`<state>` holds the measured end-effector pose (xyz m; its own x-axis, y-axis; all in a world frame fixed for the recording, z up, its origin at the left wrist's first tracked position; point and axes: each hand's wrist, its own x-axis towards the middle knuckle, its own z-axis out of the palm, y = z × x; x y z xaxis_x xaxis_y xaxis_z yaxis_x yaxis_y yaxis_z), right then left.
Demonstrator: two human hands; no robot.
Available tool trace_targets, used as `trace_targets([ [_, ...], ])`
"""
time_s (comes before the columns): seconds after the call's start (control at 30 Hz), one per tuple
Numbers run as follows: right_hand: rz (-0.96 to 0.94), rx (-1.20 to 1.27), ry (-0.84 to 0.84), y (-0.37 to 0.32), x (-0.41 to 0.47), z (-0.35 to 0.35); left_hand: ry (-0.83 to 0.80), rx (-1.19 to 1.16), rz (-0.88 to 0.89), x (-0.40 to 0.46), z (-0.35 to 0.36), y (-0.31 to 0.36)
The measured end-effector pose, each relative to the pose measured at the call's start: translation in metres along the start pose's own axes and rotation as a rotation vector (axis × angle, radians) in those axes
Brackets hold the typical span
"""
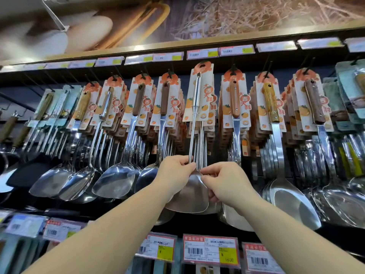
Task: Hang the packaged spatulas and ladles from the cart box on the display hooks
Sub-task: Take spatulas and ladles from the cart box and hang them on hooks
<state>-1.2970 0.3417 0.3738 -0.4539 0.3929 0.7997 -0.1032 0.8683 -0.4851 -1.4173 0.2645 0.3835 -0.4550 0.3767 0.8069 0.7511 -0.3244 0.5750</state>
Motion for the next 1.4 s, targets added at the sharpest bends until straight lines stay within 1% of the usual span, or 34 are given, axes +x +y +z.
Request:
trace_targets([
  [0.07,0.018,0.015,0.007,-0.001,0.003,-0.002,-0.020,0.009,-0.005,0.007,0.002,0.002],
  [0.2,0.072,0.037,0.012,-0.002,0.008,-0.008,-0.007,0.022,-0.011,0.012,0.008,0.003],
  [0.37,0.093,0.028,0.018,0.004,0.011,-0.013,-0.009,0.038,-0.047,0.012,0.014,0.005],
  [0.57,0.129,-0.047,0.029,0.016,0.012,-0.011,-0.013,0.058,-0.068,0.007,0.022,-0.001],
  [0.77,0.022,-0.255,0.115,0.024,0.006,-0.009,-0.002,0.093,-0.079,-0.002,0.018,-0.008],
  [0.87,-0.005,-0.259,0.185,0.023,0.004,-0.010,0.029,0.129,-0.050,-0.004,0.015,-0.014],
  [0.93,-0.025,-0.259,0.226,0.022,0.003,-0.009,0.017,0.116,-0.039,-0.007,0.013,-0.016],
  [1.03,-0.021,-0.322,0.263,0.019,0.002,-0.006,0.001,0.106,-0.029,-0.010,0.007,-0.017],
  [1.17,0.036,-0.395,0.177,0.017,0.002,-0.001,-0.033,0.074,-0.043,-0.011,-0.004,-0.018],
  [1.23,0.056,-0.390,0.146,0.014,0.001,0.004,-0.050,0.117,-0.035,-0.013,-0.008,-0.019],
  [1.4,0.112,-0.338,0.150,0.010,0.001,0.011,-0.080,0.168,-0.023,-0.016,-0.012,-0.024],
])
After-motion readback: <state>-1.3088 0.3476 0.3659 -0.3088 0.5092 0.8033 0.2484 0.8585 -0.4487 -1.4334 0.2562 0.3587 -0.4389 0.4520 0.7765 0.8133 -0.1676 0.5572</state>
